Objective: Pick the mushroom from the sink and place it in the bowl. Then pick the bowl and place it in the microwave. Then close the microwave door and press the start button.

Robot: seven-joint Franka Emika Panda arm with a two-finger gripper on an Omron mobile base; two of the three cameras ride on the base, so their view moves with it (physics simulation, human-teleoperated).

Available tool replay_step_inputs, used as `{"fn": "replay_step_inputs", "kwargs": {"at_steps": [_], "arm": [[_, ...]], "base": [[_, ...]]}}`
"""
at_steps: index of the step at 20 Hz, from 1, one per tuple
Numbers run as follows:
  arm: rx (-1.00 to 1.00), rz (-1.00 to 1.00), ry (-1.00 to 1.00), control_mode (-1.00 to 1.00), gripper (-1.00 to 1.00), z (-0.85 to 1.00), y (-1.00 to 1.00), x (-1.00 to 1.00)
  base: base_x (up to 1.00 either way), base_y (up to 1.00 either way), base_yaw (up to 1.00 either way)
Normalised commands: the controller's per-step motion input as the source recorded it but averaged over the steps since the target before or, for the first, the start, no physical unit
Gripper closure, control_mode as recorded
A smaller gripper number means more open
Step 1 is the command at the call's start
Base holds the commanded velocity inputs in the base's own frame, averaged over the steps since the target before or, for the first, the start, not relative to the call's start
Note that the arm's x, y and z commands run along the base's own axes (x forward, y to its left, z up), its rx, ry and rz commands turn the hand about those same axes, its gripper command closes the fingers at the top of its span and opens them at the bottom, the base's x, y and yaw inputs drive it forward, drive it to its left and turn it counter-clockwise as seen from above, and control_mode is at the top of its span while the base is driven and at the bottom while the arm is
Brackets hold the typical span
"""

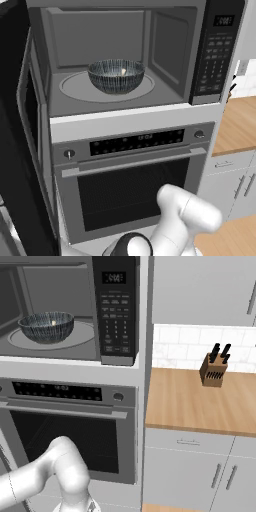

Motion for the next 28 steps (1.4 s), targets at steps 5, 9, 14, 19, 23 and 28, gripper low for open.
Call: {"fn": "replay_step_inputs", "kwargs": {"at_steps": [5, 9, 14, 19, 23, 28], "arm": [[0.02, 0.00, 0.00, -1.00, -1.00, 0.30, -0.84, -0.04], [0.05, 0.04, 0.05, -1.00, -1.00, 0.24, -0.92, 0.00], [0.09, 0.15, 0.15, -1.00, -1.00, 0.19, -0.90, -0.04], [0.11, 0.23, 0.18, -1.00, -1.00, 0.06, -0.88, -0.13], [0.12, 0.28, 0.18, -1.00, -1.00, 0.00, -0.91, -0.07], [0.16, 0.35, 0.17, -1.00, -1.00, 0.05, -0.97, 0.00]], "base": [[0.00, 0.00, 0.00], [0.00, 0.00, 0.00], [0.00, 0.00, 0.00], [0.00, 0.00, 0.00], [0.00, 0.00, 0.00], [0.00, 0.00, 0.00]]}}
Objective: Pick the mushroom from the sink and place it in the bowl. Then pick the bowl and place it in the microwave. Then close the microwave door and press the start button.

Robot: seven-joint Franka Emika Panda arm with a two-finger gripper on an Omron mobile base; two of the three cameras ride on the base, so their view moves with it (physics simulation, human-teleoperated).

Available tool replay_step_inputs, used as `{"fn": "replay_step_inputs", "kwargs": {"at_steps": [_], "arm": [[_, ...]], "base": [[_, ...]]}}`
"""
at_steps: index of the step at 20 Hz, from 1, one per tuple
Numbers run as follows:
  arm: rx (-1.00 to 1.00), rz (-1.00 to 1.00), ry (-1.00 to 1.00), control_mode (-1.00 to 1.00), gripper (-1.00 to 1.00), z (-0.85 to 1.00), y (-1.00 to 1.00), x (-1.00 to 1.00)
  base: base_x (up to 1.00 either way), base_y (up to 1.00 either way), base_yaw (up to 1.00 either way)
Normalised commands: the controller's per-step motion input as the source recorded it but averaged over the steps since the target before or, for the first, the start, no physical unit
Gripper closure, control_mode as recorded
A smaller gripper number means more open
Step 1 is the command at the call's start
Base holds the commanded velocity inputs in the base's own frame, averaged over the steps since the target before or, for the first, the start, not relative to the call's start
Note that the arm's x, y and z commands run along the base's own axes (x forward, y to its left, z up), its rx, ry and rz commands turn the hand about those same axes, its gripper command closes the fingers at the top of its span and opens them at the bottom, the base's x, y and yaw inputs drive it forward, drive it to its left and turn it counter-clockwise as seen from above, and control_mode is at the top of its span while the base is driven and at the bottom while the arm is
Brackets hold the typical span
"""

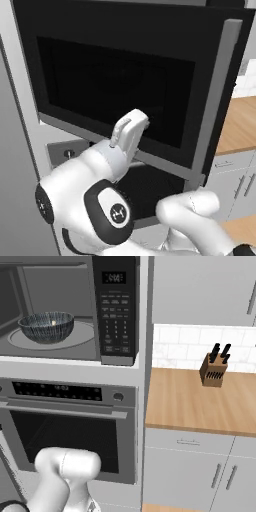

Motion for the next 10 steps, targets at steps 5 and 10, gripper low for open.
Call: {"fn": "replay_step_inputs", "kwargs": {"at_steps": [5, 10], "arm": [[0.16, 0.39, 0.12, -1.00, -1.00, 0.16, -0.88, 0.10], [0.12, 0.41, 0.09, -1.00, -1.00, 0.19, -0.68, 0.48]], "base": [[0.00, 0.00, 0.00], [0.00, 0.00, 0.00]]}}
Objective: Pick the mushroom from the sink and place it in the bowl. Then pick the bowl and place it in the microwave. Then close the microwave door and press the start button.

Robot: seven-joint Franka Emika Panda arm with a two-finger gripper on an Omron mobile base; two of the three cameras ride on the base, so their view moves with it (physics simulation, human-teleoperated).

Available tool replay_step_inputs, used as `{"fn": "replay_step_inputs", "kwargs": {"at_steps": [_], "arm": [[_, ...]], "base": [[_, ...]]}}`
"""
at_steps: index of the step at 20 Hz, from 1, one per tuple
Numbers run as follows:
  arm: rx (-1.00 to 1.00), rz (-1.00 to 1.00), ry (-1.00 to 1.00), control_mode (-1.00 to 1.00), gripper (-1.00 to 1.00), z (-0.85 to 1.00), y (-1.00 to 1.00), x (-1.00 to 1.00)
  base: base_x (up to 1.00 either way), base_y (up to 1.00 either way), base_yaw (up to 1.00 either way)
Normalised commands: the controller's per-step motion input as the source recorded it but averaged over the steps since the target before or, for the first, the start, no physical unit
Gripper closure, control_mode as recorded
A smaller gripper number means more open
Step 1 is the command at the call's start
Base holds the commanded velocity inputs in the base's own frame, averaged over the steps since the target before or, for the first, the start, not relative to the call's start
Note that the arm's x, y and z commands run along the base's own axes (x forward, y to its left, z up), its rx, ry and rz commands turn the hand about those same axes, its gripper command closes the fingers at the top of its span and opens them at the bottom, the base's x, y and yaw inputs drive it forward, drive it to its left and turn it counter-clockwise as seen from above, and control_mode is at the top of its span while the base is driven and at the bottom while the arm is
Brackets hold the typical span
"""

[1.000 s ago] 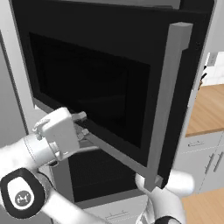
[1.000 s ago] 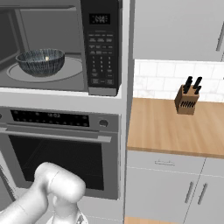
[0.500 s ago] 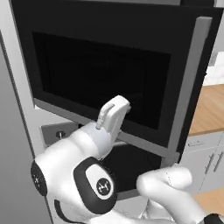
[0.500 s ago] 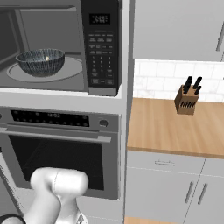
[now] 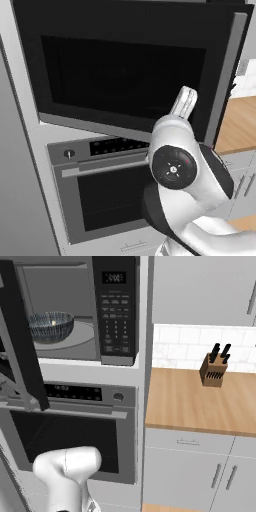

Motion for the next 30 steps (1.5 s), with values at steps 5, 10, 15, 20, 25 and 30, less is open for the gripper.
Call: {"fn": "replay_step_inputs", "kwargs": {"at_steps": [5, 10, 15, 20, 25, 30], "arm": [[0.09, 0.38, 0.10, -1.00, -1.00, 0.14, -0.50, 0.65], [0.07, 0.34, 0.13, -1.00, -1.00, 0.02, -0.27, 0.72], [0.04, 0.29, 0.18, -1.00, -1.00, 0.00, -0.05, 0.84], [0.02, 0.26, 0.20, -1.00, -1.00, 0.00, 0.00, 0.81], [0.02, 0.25, 0.23, -1.00, -1.00, -0.01, 0.00, 0.71], [0.00, 0.26, 0.18, -1.00, -1.00, -0.27, 0.00, 0.49]], "base": [[0.00, 0.00, 0.00], [0.00, 0.00, 0.00], [0.00, 0.00, 0.00], [0.00, 0.00, 0.00], [0.00, 0.00, 0.00], [0.00, 0.00, 0.00]]}}
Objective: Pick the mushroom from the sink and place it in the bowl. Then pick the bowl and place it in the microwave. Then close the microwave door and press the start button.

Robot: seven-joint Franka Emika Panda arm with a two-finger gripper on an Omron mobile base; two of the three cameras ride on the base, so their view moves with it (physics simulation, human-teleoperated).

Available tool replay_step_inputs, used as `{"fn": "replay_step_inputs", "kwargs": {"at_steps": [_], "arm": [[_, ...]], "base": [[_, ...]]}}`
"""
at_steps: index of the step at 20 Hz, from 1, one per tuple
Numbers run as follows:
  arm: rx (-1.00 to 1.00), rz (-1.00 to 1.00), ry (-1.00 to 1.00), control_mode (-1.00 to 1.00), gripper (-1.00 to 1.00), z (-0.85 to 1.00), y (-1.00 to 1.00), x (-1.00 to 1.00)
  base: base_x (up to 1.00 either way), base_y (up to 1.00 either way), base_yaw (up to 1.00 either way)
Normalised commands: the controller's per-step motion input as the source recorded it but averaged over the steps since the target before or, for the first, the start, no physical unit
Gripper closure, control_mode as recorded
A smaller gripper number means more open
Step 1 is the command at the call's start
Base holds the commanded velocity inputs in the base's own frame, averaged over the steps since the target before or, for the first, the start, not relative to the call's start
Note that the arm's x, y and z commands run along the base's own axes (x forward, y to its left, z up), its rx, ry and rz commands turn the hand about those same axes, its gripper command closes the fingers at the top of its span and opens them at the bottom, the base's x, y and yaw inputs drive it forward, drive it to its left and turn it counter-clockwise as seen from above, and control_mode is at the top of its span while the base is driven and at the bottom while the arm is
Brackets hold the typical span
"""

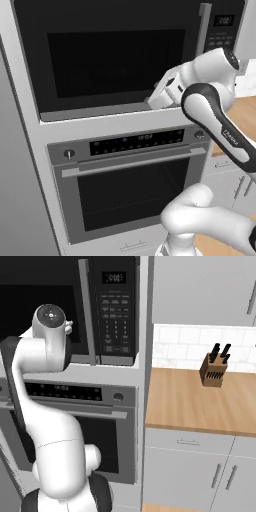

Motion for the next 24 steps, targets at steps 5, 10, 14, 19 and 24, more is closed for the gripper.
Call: {"fn": "replay_step_inputs", "kwargs": {"at_steps": [5, 10, 14, 19, 24], "arm": [[0.00, 0.17, 0.02, -1.00, -1.00, -0.34, 0.00, -0.27], [0.00, 0.10, -0.04, -1.00, -1.00, -0.07, -0.08, -1.00], [0.01, 0.13, -0.07, -1.00, -1.00, -0.02, -0.43, -1.00], [0.02, 0.22, -0.13, -1.00, -1.00, 0.00, -0.85, -0.74], [0.00, 0.27, -0.27, -1.00, -1.00, 0.00, -0.78, -0.25]], "base": [[0.00, 0.00, 0.00], [0.00, 0.00, 0.00], [0.00, 0.00, 0.00], [0.00, 0.00, 0.00], [0.00, 0.00, 0.00]]}}
